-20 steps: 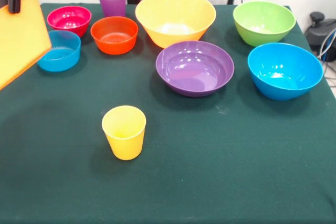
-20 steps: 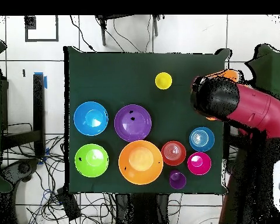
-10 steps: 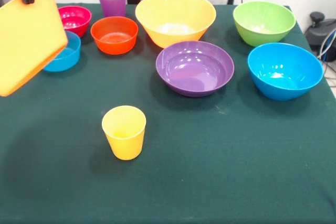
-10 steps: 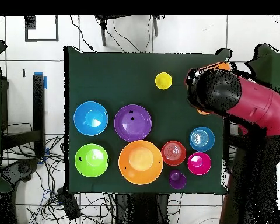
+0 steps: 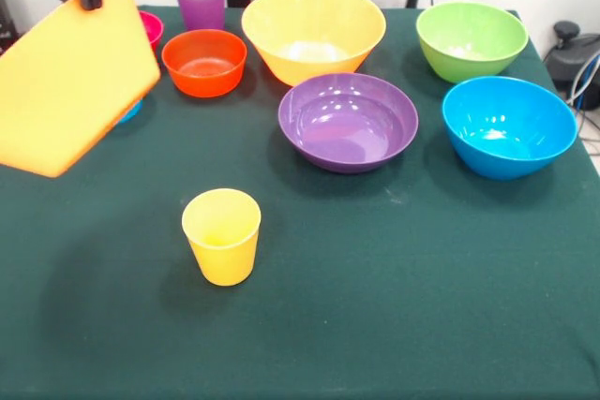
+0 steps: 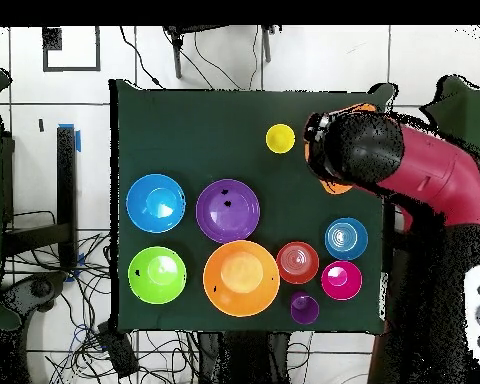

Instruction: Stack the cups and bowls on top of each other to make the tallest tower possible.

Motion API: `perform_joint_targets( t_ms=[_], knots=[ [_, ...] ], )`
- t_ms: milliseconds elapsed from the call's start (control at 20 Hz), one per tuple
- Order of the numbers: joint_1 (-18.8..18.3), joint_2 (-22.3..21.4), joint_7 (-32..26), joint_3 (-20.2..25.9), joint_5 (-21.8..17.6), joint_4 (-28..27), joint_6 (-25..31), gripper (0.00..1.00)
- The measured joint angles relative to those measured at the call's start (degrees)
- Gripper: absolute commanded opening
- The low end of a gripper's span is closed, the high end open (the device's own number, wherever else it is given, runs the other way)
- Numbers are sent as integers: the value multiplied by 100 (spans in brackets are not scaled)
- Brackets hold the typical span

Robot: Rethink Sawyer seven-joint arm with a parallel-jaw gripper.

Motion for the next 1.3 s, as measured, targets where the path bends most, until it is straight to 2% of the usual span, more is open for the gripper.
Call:
perform_joint_targets(
  t_ms=[700, 1300],
  knots=[
    [409, 0, 0, 110, 390, -2, 12, 0],
    [726, 1, 0, 120, 676, -113, 312, 0]
  ],
)
